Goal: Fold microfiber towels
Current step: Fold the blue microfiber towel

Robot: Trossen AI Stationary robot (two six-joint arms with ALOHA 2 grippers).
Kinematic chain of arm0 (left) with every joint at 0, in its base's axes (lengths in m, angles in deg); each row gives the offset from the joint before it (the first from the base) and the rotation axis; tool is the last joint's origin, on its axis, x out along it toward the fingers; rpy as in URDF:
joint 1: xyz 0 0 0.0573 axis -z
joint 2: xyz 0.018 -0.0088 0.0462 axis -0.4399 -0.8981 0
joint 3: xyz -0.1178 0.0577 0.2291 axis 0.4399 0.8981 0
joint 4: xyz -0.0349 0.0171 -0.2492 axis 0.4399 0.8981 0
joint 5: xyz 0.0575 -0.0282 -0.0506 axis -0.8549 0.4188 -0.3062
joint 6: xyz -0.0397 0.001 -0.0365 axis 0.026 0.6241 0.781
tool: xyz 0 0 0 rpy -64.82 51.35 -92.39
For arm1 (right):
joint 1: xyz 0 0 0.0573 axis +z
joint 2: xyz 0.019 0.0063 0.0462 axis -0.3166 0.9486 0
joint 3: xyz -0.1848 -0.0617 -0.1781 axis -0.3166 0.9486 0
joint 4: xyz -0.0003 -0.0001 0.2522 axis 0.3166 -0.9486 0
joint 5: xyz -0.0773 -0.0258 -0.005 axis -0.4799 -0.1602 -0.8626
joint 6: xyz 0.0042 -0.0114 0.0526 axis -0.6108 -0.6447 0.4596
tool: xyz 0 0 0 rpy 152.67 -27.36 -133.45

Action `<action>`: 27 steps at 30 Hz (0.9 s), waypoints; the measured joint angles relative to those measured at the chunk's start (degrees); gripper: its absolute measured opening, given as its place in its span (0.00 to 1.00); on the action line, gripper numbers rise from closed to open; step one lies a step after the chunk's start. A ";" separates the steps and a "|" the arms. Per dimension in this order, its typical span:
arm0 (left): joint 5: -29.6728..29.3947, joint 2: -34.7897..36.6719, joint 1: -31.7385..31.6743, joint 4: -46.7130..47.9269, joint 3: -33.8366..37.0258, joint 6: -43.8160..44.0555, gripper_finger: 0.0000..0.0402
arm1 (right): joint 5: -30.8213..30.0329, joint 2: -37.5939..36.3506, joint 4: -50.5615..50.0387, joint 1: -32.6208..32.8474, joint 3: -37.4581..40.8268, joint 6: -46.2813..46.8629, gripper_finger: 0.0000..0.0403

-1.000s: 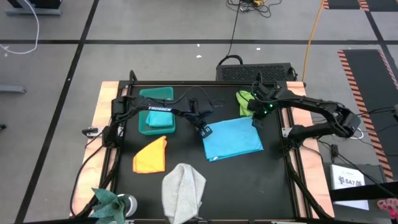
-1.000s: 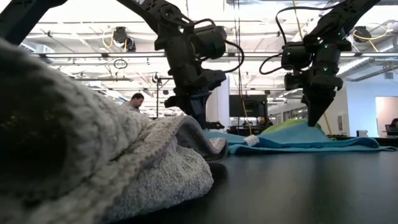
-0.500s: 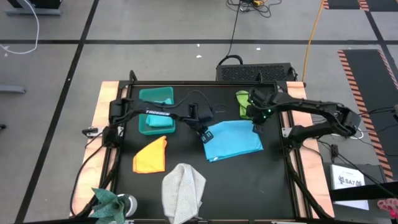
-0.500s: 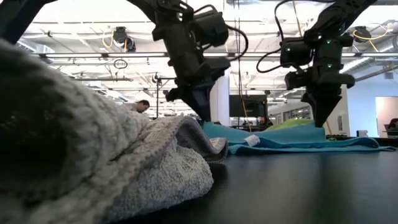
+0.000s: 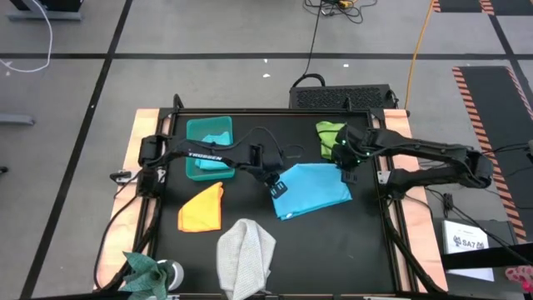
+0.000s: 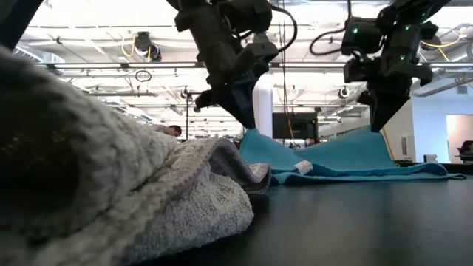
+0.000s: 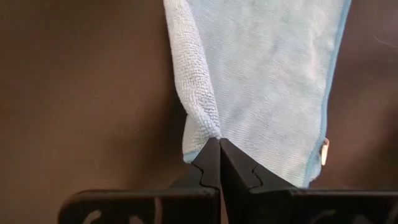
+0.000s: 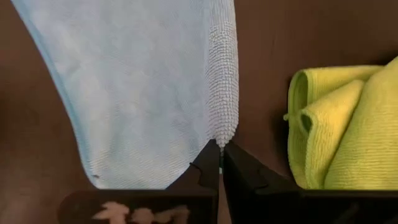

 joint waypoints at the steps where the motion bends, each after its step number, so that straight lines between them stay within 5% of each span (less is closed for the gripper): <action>1: -0.19 0.00 0.45 0.00 0.00 0.30 0.00 | 0.00 -0.70 0.02 0.32 0.00 0.01 0.00; 17: -1.44 0.00 5.01 -0.03 0.00 6.11 0.00 | 1.61 -2.10 -1.25 7.64 -0.19 0.94 0.00; 27: -2.04 0.00 5.92 -3.77 0.00 6.94 0.00 | -1.32 0.27 -16.84 10.41 -3.23 6.90 0.00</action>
